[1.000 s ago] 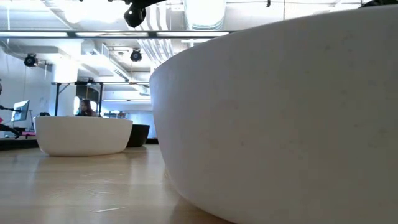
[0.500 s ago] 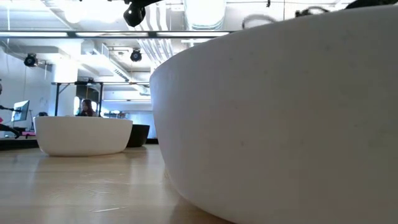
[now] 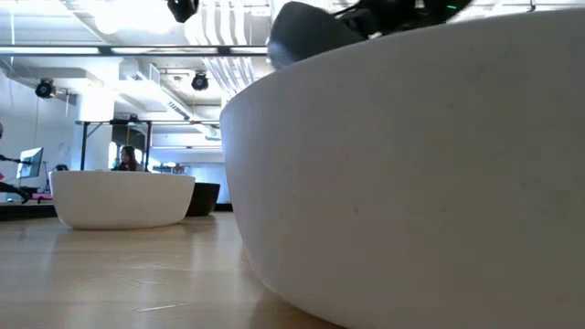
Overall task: Nest bowls inside each other
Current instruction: Stack the dark grey bowl on top of the gray bowl
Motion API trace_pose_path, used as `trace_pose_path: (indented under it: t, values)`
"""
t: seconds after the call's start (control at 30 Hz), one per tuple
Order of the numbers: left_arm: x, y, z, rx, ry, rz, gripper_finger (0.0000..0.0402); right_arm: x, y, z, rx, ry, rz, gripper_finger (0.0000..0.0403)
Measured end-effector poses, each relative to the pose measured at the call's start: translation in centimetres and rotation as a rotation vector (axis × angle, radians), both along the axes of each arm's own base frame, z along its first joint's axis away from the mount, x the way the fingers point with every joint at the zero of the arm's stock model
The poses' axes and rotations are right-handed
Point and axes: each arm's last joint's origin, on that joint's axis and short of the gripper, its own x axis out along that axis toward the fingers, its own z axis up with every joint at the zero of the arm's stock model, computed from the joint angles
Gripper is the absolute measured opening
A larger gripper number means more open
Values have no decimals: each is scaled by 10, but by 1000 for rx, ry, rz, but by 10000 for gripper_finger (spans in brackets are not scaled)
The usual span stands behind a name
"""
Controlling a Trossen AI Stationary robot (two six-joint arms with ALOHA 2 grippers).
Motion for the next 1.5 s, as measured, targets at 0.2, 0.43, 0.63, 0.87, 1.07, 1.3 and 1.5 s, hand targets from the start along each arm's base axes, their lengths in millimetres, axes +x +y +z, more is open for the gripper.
trace_pose_path:
  t: [0.2, 0.43, 0.63, 0.87, 1.07, 1.3, 1.5]
  values:
    - [-25, -5, 4, 0, 2, 71, 0, 40, -4, -5, -36, 187, 140, 9]
    - [-38, -10, 5, -9, 12, 97, 0, 75, -2, -14, -132, 327, 227, 9]
    - [-37, -10, 3, -19, 27, 97, 0, 92, 7, -32, -164, 461, 303, 9]
    - [-31, -7, 0, -29, 50, 97, 0, 104, 26, -54, -176, 532, 359, 9]
    - [-23, -4, -3, -38, 75, 97, 0, 109, 36, -68, -171, 564, 385, 13]
    - [-18, -2, -6, -44, 91, 97, 0, 107, 37, -59, -181, 535, 382, 52]
    - [-15, 0, -8, -48, 102, 97, 0, 105, 37, -42, -194, 489, 376, 101]
